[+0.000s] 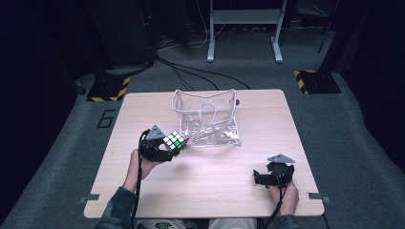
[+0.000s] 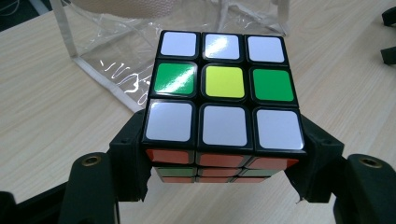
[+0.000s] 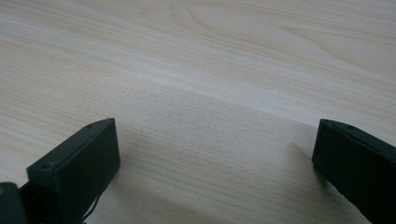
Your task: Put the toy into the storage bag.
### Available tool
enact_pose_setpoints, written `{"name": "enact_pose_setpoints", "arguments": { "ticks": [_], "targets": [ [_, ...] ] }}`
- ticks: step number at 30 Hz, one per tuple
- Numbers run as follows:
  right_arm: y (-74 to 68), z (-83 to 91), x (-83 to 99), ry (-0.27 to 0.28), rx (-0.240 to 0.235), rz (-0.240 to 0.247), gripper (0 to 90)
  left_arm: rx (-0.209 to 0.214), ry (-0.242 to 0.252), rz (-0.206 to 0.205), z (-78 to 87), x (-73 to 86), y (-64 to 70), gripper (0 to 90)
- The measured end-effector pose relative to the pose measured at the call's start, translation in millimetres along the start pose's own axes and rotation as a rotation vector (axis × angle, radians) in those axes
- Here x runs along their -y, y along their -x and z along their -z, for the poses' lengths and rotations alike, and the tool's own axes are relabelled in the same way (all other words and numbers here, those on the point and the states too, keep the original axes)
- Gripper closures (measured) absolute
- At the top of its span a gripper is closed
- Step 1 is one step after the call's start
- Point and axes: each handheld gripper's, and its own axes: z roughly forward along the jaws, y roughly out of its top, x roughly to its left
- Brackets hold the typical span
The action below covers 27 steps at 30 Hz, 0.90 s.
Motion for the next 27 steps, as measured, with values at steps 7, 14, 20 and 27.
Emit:
{"name": "enact_pose_setpoints", "arguments": {
  "ticks": [7, 14, 20, 27],
  "targets": [
    [0.0, 0.0, 0.0, 0.0, 0.0, 0.0, 0.0, -0.003, -0.005, 0.002, 0.2, -7.2, -2.5, 33.6],
    [0.0, -0.1, 0.0, 0.001, 0.0, 0.0, 0.0, -0.002, -0.002, 0.003, 1.0, -14.9, -5.5, 33.6],
    [0.2, -0.1, 0.0, 0.002, 0.0, 0.002, 0.0, -0.005, -0.011, 0.013, 2.2, -22.6, -9.9, 33.6],
    [0.2, -0.2, 0.0, 0.002, 0.0, 0.003, 0.0, -0.003, -0.015, 0.023, 4.4, -30.6, -15.9, 33.6]
  ]
}}
